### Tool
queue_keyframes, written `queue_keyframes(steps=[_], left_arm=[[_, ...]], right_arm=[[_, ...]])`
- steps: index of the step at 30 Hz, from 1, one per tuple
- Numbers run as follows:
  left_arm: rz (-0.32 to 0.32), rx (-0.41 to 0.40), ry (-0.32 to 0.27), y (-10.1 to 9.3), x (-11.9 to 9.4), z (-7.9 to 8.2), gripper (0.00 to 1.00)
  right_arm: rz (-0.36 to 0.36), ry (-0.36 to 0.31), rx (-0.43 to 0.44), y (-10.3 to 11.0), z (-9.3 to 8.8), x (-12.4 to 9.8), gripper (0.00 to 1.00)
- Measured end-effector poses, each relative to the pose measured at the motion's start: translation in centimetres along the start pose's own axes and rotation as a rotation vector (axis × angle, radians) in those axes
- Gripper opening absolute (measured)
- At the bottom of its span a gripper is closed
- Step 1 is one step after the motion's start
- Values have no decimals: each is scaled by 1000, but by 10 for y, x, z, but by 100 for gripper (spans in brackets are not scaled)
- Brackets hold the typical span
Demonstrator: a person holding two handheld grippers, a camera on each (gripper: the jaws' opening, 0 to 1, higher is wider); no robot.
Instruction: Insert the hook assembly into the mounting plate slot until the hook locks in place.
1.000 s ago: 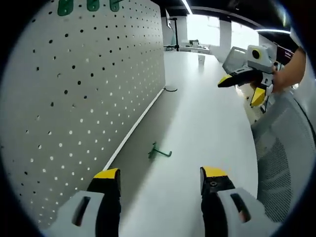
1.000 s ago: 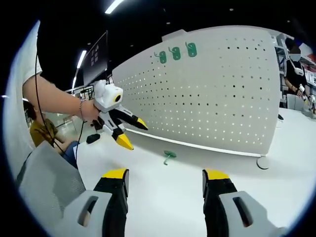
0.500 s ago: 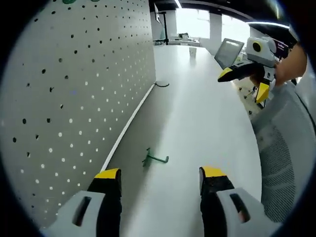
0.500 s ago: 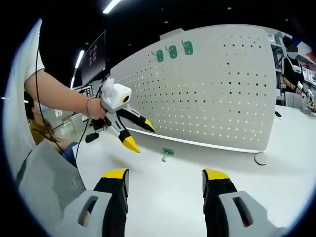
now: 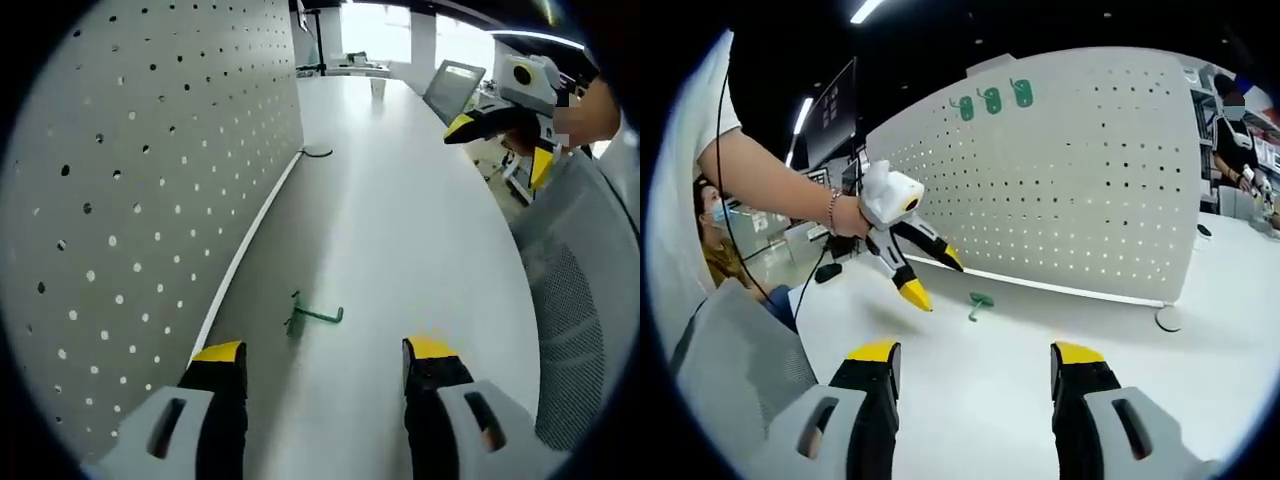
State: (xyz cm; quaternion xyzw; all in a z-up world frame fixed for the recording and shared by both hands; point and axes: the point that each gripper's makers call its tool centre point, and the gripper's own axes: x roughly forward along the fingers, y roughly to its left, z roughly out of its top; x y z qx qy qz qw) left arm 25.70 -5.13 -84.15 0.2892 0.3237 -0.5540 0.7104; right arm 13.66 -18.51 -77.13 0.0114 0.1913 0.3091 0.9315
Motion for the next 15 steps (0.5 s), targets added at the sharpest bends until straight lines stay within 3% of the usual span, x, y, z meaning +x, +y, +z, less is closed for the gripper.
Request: queue_keyframes(steps=[15], left_arm=[[-41, 49, 73, 8, 16, -5, 64]], right_arm=[[-3, 11, 18, 3, -4, -1, 58]])
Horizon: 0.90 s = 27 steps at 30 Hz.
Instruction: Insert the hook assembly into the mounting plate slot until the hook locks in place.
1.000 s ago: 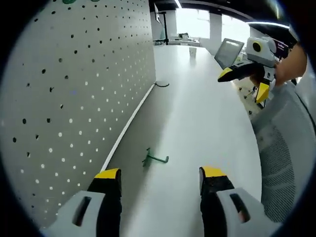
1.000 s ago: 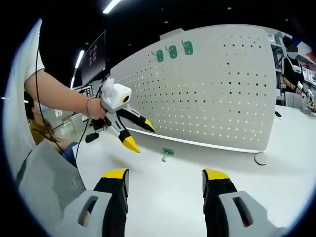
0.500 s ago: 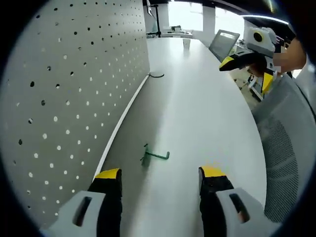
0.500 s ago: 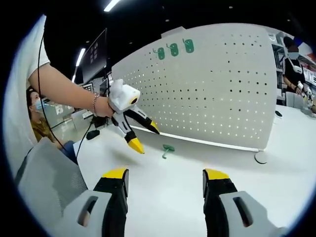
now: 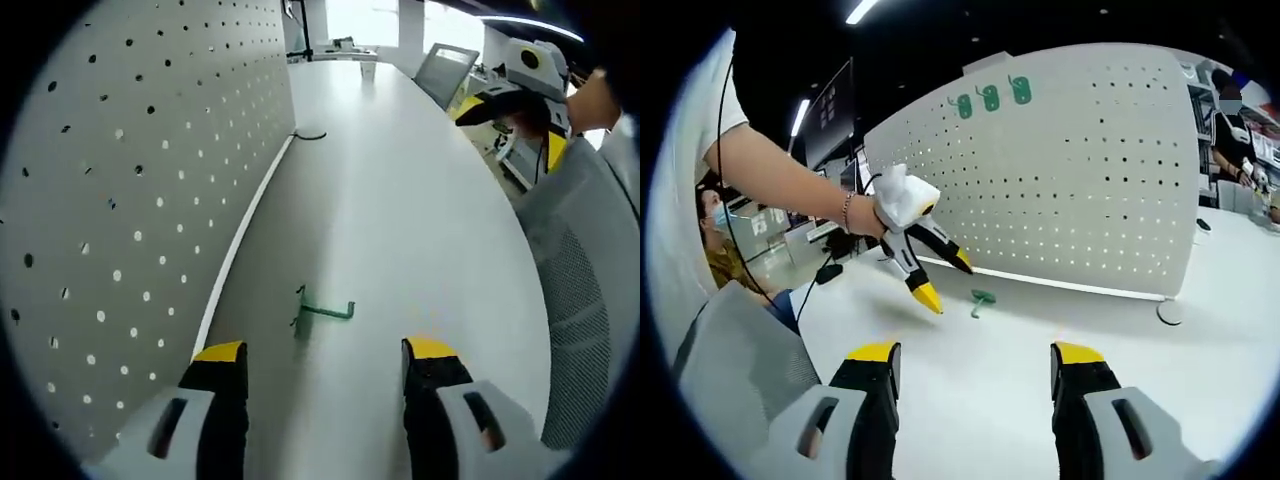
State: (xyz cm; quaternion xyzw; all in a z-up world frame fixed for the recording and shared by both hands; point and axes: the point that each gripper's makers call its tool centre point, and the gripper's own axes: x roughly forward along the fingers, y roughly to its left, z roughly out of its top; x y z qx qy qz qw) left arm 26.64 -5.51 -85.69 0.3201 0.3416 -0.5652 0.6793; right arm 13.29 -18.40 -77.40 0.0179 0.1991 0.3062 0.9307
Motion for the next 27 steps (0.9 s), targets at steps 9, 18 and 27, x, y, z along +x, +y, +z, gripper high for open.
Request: queue_keyframes(steps=[9, 18, 27], left_arm=[[-30, 5, 30, 5, 12, 1, 62], [-64, 27, 63, 6, 21, 4, 62], [-109, 74, 123, 1, 30, -6, 62]], right_arm=[[-7, 6, -1, -1, 0, -2, 58], [-17, 6, 5, -3, -1, -3, 58], [-27, 3, 19, -4, -3, -7, 58]])
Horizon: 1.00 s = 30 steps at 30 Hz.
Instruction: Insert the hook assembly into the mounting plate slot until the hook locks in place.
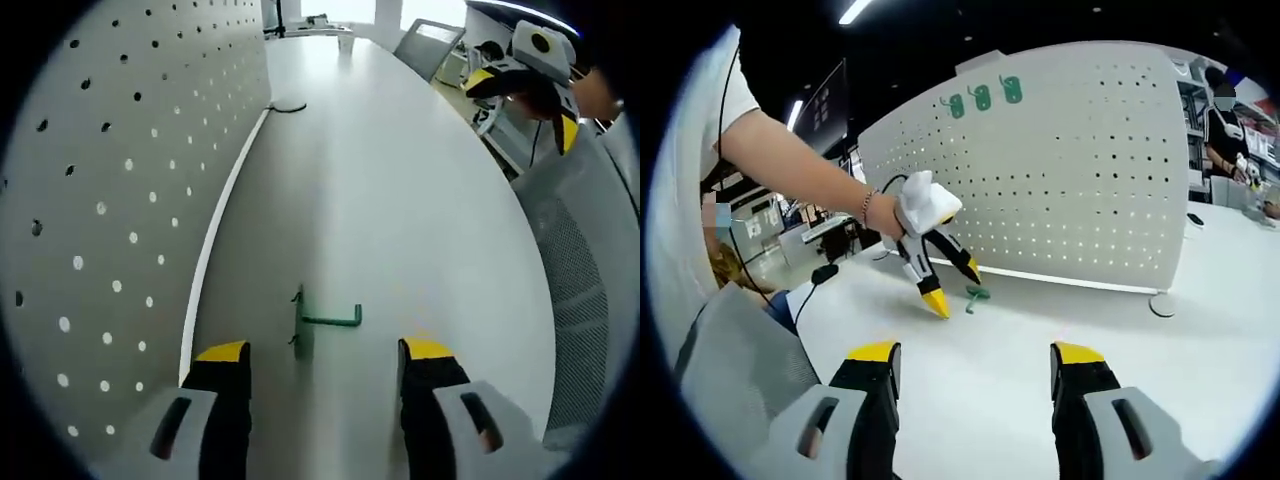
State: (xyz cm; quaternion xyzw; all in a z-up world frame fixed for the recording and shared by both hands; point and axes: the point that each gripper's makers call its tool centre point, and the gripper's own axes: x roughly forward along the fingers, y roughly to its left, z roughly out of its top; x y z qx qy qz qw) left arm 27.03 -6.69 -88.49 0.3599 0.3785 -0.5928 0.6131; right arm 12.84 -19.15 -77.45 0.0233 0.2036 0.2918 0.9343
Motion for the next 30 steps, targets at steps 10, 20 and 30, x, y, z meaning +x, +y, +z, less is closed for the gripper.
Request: queue_keyframes(steps=[10, 20, 30], left_arm=[[1, 28, -8, 3, 0, 5, 60], [20, 11, -18, 7, 1, 8, 40], [46, -28, -19, 10, 0, 8, 28]], right_arm=[[-18, -8, 14, -3, 0, -2, 57], [-24, -16, 25, -5, -1, -4, 57], [-37, -29, 37, -8, 0, -9, 55]])
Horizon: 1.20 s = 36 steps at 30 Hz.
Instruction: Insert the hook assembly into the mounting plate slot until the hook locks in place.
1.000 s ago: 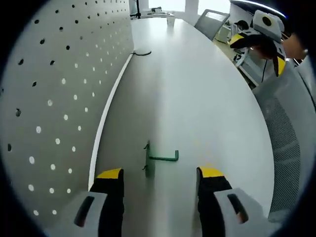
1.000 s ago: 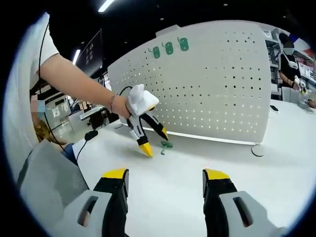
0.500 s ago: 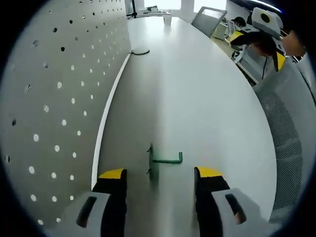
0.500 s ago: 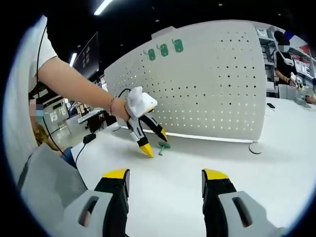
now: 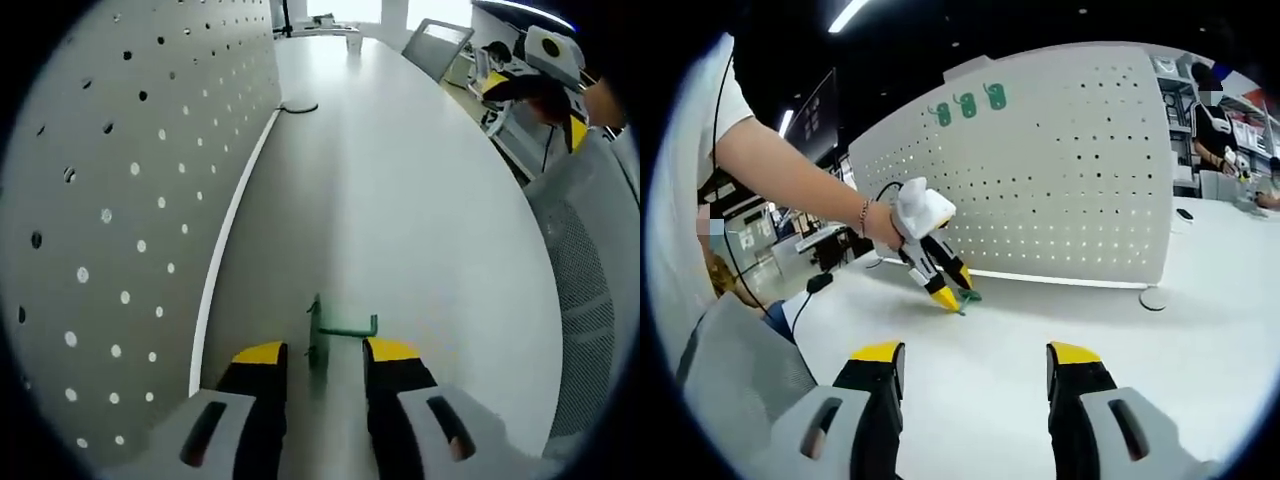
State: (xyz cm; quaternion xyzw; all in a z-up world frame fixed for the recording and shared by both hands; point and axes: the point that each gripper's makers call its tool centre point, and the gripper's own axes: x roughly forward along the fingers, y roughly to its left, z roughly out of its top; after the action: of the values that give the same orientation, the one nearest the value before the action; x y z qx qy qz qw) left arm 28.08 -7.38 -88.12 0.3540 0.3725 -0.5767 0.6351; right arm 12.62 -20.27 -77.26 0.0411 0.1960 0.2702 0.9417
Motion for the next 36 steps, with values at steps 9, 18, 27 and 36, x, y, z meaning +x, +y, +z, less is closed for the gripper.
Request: queue_keyframes(steps=[9, 18, 27, 36], left_arm=[[19, -15, 10, 4, -2, -2, 18], [44, -22, 20, 7, -2, -2, 13], [64, 13, 33, 10, 0, -2, 6], [84, 22, 34, 11, 0, -2, 4]], right_arm=[[-1, 0, 2, 2, -1, 0, 55], [-5, 4, 3, 1, -3, -1, 55], [-10, 7, 3, 0, -4, -2, 54], [-14, 4, 4, -2, -4, -3, 54]])
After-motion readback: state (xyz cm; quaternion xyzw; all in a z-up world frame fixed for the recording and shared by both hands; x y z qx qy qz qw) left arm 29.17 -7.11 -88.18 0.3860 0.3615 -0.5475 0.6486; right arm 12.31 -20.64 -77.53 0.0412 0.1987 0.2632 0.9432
